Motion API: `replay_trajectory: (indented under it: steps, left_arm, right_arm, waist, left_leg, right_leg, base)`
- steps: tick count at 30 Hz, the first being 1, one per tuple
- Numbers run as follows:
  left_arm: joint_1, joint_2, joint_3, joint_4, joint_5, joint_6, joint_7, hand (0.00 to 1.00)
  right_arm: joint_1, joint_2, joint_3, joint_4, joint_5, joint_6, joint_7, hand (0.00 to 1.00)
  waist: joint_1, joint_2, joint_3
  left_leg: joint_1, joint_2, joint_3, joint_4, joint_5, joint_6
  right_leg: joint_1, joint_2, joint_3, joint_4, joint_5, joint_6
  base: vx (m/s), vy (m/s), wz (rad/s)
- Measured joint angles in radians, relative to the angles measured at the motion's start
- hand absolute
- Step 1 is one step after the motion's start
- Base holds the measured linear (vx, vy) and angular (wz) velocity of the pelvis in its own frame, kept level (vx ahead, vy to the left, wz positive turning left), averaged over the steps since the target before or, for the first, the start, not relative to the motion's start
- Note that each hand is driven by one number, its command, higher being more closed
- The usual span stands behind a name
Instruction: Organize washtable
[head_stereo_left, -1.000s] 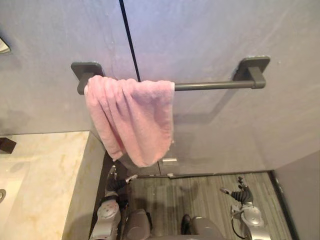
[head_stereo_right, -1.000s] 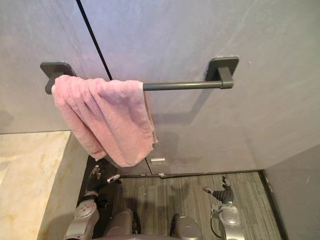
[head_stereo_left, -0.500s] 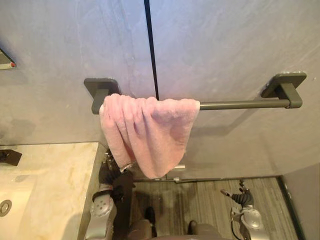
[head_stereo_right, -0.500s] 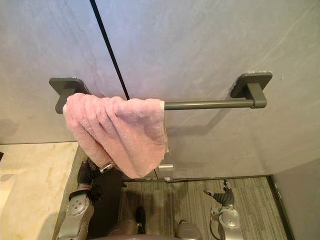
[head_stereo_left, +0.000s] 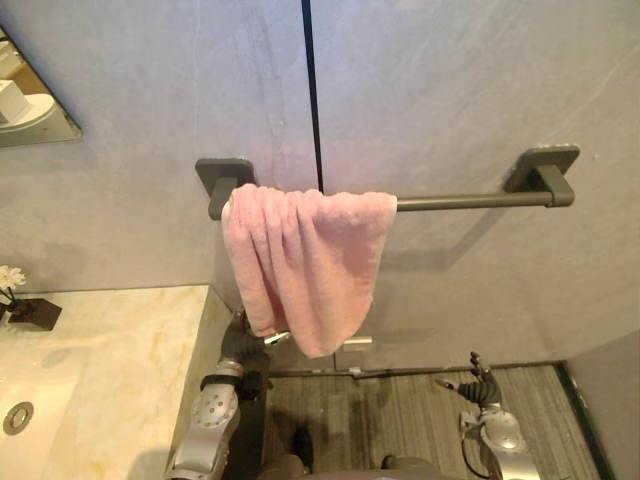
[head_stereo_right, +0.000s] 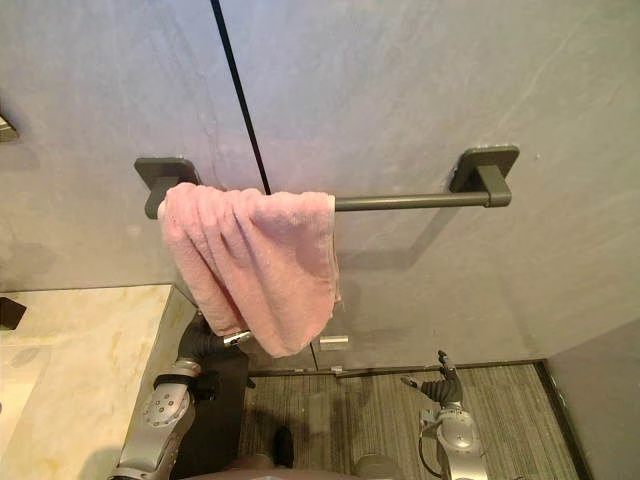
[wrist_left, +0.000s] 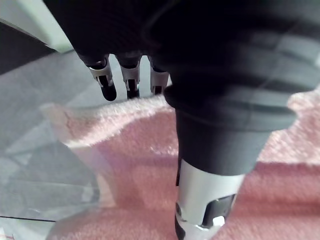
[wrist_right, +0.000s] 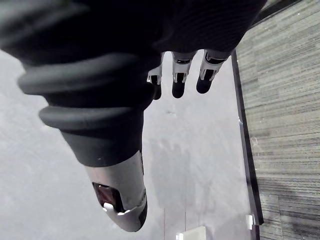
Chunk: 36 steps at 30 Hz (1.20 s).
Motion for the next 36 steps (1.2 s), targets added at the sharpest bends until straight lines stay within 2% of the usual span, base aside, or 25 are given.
replay_trajectory:
  steps: [7, 14, 19, 27, 36]
  left_arm:
    - [-0.021, 0.002, -0.036, 0.000, 0.038, 0.000, 0.000, 1.00]
    - [-0.021, 0.001, -0.059, 0.000, 0.070, 0.000, 0.003, 1.00]
    - [-0.023, 0.003, -0.054, -0.005, 0.072, -0.003, 0.007, 1.00]
    - [-0.036, 0.001, -0.061, -0.025, 0.081, -0.018, 0.008, 1.00]
    - [-0.033, -0.001, -0.097, -0.025, 0.082, -0.019, 0.009, 1.00]
  right_arm:
    - [0.019, 0.000, 0.033, -0.080, -0.009, 0.000, 0.014, 0.00]
    - [0.035, -0.001, 0.080, -0.235, -0.009, -0.002, 0.019, 0.00]
    - [0.033, -0.010, 0.112, -0.380, 0.000, -0.041, 0.062, 0.00]
    - [-0.011, -0.072, 0.240, -0.470, 0.065, -0.079, 0.130, 0.00]
    - [-0.113, -0.103, 0.454, -0.469, 0.116, -0.078, 0.209, 0.00]
  waist:
    - [-0.007, 0.001, -0.001]
    - [-0.021, 0.007, -0.020]
    - [-0.026, 0.003, -0.027]
    - [-0.006, -0.005, -0.032]
    - [0.004, -0.017, -0.045]
  left_leg:
    - [0.008, -0.003, -0.002, -0.018, 0.003, -0.006]
    - [0.007, -0.007, -0.007, -0.013, 0.006, -0.009]
    - [0.020, -0.012, -0.008, -0.012, 0.009, -0.004]
    - [0.038, -0.001, -0.003, -0.012, 0.007, -0.004]
    - [0.019, 0.002, -0.032, -0.019, 0.010, -0.006]
  right_leg:
    - [-0.003, -0.002, 0.021, -0.012, 0.013, 0.005]
    - [-0.001, 0.000, 0.035, -0.031, 0.025, 0.012]
    - [0.017, 0.004, 0.038, -0.041, 0.030, 0.013]
    - [0.029, 0.012, 0.055, -0.040, 0.029, 0.010]
    - [0.027, 0.012, 0.032, -0.040, 0.028, 0.008]
  base:
    - [-0.12, 0.041, -0.08]
    - [0.01, 0.001, -0.04]
    - [0.06, -0.023, -0.02]
    - [-0.01, -0.020, -0.05]
    - [-0.04, -0.008, 0.09]
